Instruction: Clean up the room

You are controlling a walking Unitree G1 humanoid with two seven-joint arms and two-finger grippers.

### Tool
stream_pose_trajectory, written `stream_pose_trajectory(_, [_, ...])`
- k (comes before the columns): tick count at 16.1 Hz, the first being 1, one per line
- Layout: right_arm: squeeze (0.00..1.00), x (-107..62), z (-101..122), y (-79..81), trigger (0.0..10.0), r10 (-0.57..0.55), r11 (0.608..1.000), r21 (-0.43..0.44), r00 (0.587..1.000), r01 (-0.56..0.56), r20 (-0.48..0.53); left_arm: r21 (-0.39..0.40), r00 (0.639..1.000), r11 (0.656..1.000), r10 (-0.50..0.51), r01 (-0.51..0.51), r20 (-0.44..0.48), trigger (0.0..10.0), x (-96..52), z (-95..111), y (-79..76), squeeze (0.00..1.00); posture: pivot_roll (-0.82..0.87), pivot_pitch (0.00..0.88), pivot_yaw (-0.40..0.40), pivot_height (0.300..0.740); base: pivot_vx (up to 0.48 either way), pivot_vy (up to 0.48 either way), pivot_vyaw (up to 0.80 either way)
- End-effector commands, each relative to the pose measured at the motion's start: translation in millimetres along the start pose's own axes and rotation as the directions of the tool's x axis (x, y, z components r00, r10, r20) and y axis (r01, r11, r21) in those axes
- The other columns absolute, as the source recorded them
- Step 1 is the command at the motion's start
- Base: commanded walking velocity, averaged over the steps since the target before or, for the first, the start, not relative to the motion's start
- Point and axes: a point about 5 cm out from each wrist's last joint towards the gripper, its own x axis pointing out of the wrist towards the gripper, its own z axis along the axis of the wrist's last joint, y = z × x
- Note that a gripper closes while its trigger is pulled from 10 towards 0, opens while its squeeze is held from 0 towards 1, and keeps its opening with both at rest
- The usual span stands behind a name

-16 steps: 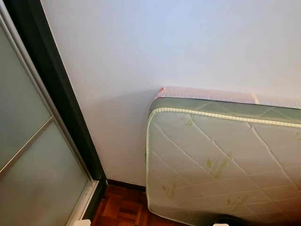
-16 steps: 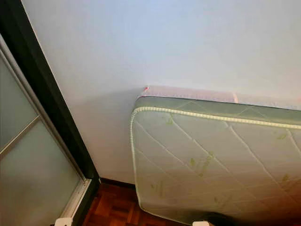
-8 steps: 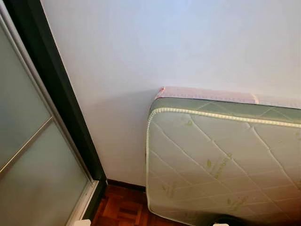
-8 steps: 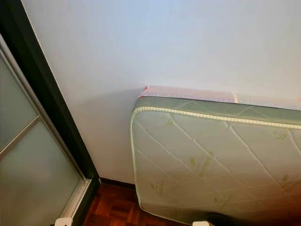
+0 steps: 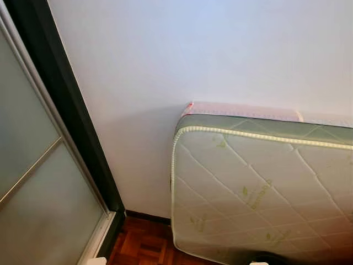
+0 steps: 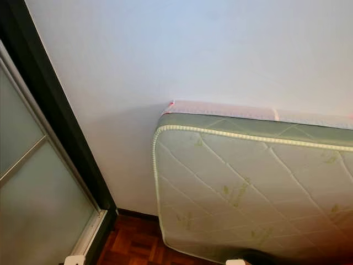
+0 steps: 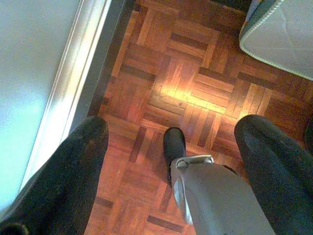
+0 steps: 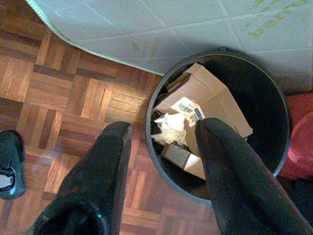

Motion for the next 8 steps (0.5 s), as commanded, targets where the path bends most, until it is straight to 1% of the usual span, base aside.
stream_pose_trajectory(1, [0.0, 10.0, 43.3, -26.7, 10.0, 0.093, 0.984, 0.154, 0.996, -0.091, -0.009, 0.05, 0.99, 0.998, -0.037, 0.045, -0.138, 10.0, -3.5, -16.6, 9.8, 0.0, 0.06, 0.0, -0.056, 0.74, 0.0, 0.0, 0.0])
stream_pose_trajectory(6, [0.0, 10.0, 43.3, -26.7, 10.0, 0.093, 0.984, 0.154, 0.996, -0.091, -0.009, 0.05, 0.99, 0.998, -0.037, 0.045, -0.138, 10.0, -3.5, -16.6, 9.8, 0.0, 0.06, 0.0, -0.056, 0.74, 0.0, 0.0, 0.0])
stream_pose_trajectory(8, [0.0, 10.4, 46.8, -26.8, 10.0, 0.101, 0.98, 0.173, 0.995, -0.1, 0.002, 0.041, 0.992, 0.999, -0.024, 0.029, -0.123, 10.0, -2.5, -13.2, 9.4, 0.0, 0.07, 0.0, -0.064, 0.74, 0.0, 0.0, 0.0])
